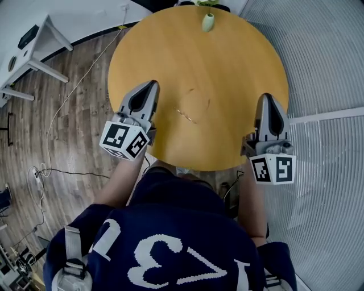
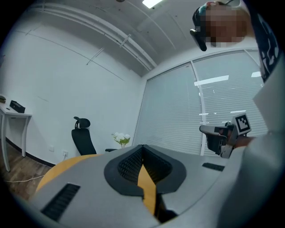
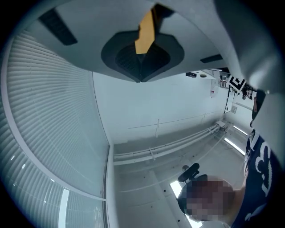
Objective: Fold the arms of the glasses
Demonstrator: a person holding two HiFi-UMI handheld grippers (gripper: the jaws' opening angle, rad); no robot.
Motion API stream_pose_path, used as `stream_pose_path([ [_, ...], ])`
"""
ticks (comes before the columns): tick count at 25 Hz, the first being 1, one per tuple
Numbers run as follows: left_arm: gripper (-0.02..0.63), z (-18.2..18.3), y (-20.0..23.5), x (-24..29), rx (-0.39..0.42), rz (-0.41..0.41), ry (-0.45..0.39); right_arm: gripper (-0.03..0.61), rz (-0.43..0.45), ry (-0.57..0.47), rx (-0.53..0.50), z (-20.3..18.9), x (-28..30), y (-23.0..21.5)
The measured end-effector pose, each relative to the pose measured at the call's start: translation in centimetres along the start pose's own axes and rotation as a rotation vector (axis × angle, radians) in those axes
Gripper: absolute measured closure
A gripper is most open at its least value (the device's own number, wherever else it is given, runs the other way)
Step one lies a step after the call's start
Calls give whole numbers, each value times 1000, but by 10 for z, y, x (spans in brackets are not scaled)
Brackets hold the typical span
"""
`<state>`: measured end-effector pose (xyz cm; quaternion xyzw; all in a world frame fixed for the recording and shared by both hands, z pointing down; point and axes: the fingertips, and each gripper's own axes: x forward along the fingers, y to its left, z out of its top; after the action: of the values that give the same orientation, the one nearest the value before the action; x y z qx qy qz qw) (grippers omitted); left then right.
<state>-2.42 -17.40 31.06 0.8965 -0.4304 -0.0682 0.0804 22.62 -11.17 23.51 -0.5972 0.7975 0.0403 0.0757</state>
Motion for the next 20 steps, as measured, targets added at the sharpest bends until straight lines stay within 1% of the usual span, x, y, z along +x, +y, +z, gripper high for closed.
stream_pose_path([
  [4,598,-7,8,12,20,-6,21,551,-2,19,11,-14,12,-3],
  [8,598,-19,14,28,16,-51,65,551,-29,35,23,-21,25,-6],
  [11,598,-35,12,40,21,-123,115,551,-54,55,27,-29,31,-9],
  [15,598,-67,3,45,48,-248,219,551,-88,93,48,-46,32,-7],
  [17,598,-88,0,47,17,-297,284,551,-98,115,58,-56,33,-5],
  [20,598,-122,3,49,-67,-315,373,551,-109,151,77,-77,33,-3],
])
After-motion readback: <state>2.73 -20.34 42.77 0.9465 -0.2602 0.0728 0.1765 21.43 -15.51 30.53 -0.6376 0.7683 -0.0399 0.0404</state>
